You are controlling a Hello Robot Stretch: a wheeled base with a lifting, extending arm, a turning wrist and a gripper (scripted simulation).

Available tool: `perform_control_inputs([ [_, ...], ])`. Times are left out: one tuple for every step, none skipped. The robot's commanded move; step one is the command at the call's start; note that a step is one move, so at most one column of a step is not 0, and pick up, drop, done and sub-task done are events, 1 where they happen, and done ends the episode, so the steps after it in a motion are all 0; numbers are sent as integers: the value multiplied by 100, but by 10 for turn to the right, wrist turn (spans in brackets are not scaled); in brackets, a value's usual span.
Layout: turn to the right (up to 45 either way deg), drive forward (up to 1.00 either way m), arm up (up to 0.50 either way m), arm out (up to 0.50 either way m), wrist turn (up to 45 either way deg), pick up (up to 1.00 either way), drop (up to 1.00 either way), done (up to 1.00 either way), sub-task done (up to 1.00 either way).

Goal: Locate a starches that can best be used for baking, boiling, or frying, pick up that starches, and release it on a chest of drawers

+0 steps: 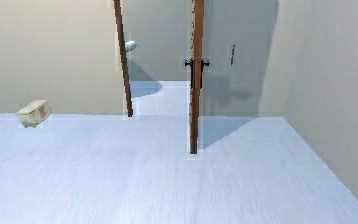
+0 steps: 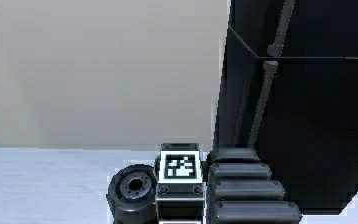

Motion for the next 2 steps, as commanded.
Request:
perform_control_inputs([
  [0, 30, 0, 0, 0, 0, 0, 0, 0],
  [0, 15, 0, 0, 0, 0, 0, 0, 0],
])
